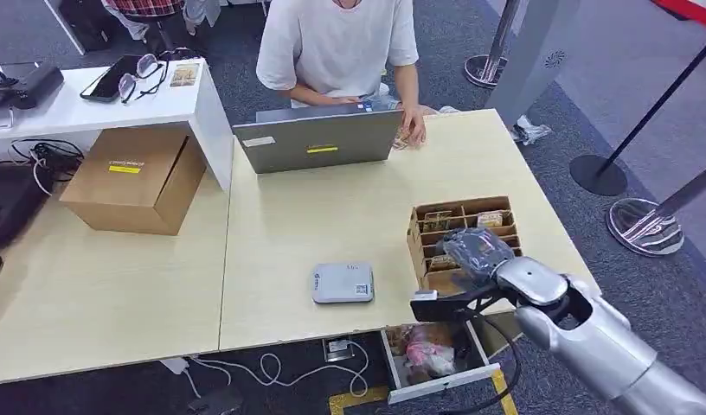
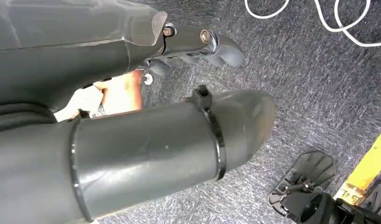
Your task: Pass the card to the sensor for recognition and then transmit it.
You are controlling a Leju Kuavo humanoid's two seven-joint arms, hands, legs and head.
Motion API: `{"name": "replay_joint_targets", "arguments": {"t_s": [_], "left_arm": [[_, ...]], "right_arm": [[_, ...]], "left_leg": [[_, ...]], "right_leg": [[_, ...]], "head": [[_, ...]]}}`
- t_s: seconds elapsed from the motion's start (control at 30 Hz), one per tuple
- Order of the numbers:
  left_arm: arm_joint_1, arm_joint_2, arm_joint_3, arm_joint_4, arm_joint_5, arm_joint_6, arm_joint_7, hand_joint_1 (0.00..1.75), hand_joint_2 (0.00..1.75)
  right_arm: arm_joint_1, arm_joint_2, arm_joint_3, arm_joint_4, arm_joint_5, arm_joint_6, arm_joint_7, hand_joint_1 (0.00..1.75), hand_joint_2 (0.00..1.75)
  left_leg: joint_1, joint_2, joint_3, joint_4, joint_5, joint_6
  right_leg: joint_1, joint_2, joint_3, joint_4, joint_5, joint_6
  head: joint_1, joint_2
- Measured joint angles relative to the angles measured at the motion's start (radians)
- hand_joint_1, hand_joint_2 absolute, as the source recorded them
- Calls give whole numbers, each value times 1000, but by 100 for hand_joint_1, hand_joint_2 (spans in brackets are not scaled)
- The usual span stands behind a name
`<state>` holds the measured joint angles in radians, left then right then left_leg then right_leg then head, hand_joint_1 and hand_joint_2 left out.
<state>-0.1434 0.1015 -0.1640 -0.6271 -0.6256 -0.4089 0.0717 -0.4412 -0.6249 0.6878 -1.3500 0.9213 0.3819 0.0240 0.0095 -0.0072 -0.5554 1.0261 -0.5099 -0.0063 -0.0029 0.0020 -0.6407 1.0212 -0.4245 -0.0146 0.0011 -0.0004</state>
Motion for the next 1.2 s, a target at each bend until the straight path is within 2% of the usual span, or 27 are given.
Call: {"name": "replay_joint_targets", "arguments": {"t_s": [0.2, 0.23, 0.27, 0.5, 0.57, 0.63, 0.9, 1.13, 1.2], "left_arm": [[0, 0, 3, 0, -1, 0, 0, 0, 0], [0, 0, 4, 0, -1, 0, 0, 0, 0], [0, 0, 6, 0, -2, 0, 0, 0, 0], [0, 0, 9, 0, -4, 0, 0, 0, 0], [0, 0, 10, 0, -5, 0, 0, 0, 0], [0, 0, 10, 0, -5, 0, 0, 0, 0], [-3, -3, 10, 1, -15, -5, 0, 0, 0], [-13, -6, 10, 6, -19, -8, 0, 0, 0], [-15, -7, 10, 7, -19, -8, 0, 0, 0]], "right_arm": [[0, 2, 5, 2, 0, 0, 0, 91, 175], [0, 2, 5, 2, 0, 0, 0, 99, 175], [0, 2, 6, 2, -1, 0, 0, 129, 175], [0, 3, 8, 2, -4, 2, 4, 129, 175], [0, 3, 8, 2, -4, 2, 4, 143, 175], [0, 4, 10, 2, -4, 2, 4, 141, 175], [6, 4, 10, 1, -6, 1, 11, 159, 175], [18, 4, 6, -8, -6, -5, 14, 159, 175], [19, 4, 5, -8, -6, -5, 14, 173, 175]], "left_leg": [[0, 0, 0, 0, 0, 0], [0, 0, 0, 0, 0, 0], [0, 0, 0, 0, 0, 0], [0, 0, 0, 0, 0, 0], [0, 0, 0, 0, 0, 0], [0, 0, 0, 0, 0, 0], [0, 0, 0, 0, 0, 0], [0, 0, 1, 0, 0, 0], [0, 0, 1, 0, 0, 0]], "right_leg": [[0, 0, 0, 0, 0, 0], [0, 0, 0, 0, 0, 0], [0, 0, 0, 0, 0, 0], [0, 0, 0, 0, 0, 0], [0, 0, 0, 0, 0, 0], [0, 0, 0, 0, 0, 0], [0, 0, 0, 0, 0, 0], [0, 0, 0, 0, 0, 0], [0, 0, 0, 0, 0, 0]], "head": [[0, 0], [0, 0], [0, 0], [0, 0], [0, 0], [0, 0], [0, 0], [0, 0], [0, 0]]}}
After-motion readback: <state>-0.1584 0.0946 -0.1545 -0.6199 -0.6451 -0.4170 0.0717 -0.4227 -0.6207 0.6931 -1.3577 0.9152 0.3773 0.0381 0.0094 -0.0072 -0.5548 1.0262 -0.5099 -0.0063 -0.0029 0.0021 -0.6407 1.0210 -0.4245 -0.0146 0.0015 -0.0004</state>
